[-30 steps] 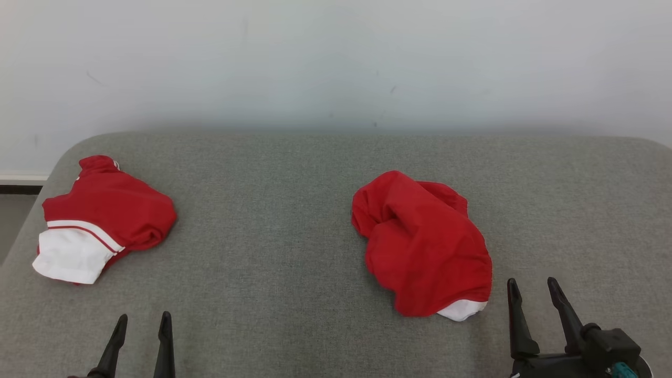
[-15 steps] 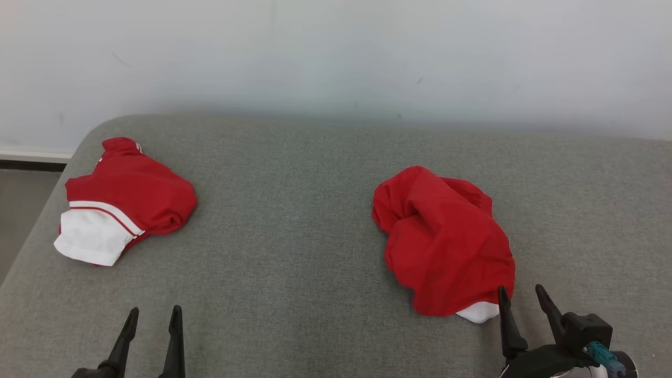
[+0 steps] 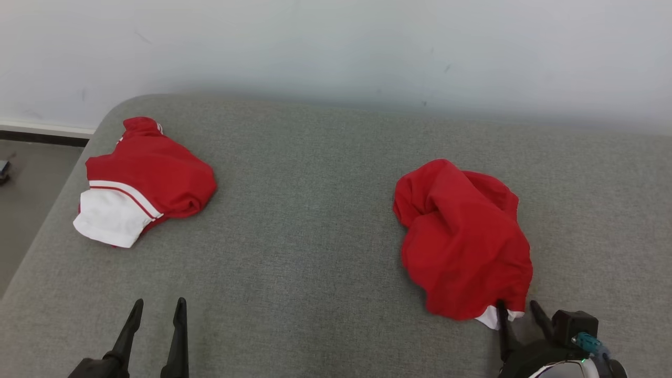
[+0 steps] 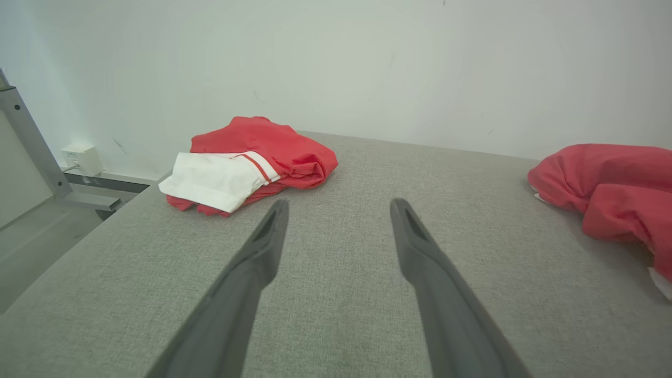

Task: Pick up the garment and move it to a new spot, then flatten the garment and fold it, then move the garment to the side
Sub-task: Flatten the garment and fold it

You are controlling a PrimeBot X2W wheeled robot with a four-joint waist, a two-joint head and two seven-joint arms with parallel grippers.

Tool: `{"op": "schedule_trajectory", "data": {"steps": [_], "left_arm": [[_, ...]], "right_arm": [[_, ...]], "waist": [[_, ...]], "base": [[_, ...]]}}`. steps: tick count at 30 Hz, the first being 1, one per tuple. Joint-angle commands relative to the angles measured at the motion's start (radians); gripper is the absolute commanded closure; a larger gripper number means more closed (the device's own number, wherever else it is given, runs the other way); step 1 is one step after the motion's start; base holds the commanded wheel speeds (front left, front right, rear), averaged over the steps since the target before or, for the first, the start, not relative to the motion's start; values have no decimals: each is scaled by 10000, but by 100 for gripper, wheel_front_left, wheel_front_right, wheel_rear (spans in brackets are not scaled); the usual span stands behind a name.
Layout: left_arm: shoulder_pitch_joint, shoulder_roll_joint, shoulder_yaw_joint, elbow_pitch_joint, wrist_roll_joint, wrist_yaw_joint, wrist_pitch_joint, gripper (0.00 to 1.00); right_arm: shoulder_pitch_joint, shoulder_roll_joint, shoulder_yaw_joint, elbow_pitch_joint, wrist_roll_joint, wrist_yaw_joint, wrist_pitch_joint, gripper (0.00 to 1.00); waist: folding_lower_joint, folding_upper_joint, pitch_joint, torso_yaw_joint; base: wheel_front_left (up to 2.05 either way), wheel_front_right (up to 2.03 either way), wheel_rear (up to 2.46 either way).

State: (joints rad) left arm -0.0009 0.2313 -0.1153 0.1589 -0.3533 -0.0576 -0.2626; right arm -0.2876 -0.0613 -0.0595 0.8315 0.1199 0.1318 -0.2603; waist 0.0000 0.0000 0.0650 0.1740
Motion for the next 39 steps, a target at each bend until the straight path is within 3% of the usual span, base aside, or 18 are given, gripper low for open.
{"op": "schedule_trajectory", "data": {"steps": [1,2,5,13,27,34,39], "left_arm": [[-87,29,8,33,-1,-17,-33,0],[-103,29,5,49,-2,-18,-33,0],[-96,32,22,82,-3,0,-33,0],[212,-65,81,27,-20,86,-33,0],[127,-320,57,128,103,-37,-33,0],[159,-429,77,171,154,-111,-33,0],[200,-471,121,238,187,-117,-33,0]], "right_arm": [[-92,-53,36,241,122,-22,-40,85],[-198,-61,59,474,200,-22,-26,100],[-401,-163,-28,675,436,-23,-29,100],[-105,-683,-373,-378,502,-23,-40,100],[331,-2632,-1650,-1674,886,-23,-42,100],[255,-2533,-1736,-2329,672,-22,1,100],[-29,-1943,-840,-3405,372,-22,140,100]], "waist": [[0,0,25,64],[0,0,24,87],[0,0,-23,111],[0,0,-261,-293],[0,0,-321,-901],[0,0,-357,-899],[0,0,-410,-848]], "base": [[0,0,0],[0,0,0],[0,0,0],[0,0,0],[0,0,0],[0,0,0],[0,0,0]]}}
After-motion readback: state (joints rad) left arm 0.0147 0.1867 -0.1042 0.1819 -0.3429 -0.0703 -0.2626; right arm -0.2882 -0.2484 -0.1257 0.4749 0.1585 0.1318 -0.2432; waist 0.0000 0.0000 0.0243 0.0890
